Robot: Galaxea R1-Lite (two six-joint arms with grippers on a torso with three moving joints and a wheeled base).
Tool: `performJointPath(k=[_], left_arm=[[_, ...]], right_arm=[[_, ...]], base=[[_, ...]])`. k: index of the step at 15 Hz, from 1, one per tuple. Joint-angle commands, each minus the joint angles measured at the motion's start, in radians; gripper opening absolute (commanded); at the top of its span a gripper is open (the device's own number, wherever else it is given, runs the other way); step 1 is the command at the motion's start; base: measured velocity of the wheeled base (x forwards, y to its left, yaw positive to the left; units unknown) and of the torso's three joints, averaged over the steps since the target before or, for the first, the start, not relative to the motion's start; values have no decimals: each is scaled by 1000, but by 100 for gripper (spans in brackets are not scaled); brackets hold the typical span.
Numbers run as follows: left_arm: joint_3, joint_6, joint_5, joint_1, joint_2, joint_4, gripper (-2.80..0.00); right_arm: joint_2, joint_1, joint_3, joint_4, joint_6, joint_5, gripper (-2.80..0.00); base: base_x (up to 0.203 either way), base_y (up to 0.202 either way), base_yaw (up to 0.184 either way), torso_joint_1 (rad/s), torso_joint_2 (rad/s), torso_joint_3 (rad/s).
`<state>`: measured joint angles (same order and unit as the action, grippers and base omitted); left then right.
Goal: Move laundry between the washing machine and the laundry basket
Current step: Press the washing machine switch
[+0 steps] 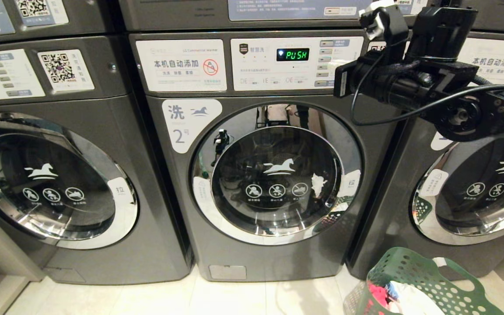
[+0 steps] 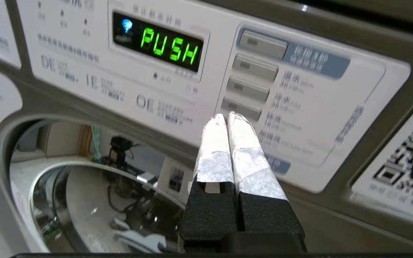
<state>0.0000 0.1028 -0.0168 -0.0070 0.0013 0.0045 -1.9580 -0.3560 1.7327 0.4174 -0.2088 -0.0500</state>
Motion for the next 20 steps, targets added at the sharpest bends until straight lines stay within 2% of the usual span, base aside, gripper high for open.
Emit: performJointPath(k=[1, 20], left_arm=[[0, 2, 0, -1, -1, 0, -280], [0, 0, 0, 0, -1, 0, -280]], right_arm=[[-61, 0, 72, 2, -1, -1, -280], [-132, 31, 173, 4, 0, 4, -280]], base=[[0, 0, 0, 0, 0, 0], [0, 0, 0, 0, 0, 0]])
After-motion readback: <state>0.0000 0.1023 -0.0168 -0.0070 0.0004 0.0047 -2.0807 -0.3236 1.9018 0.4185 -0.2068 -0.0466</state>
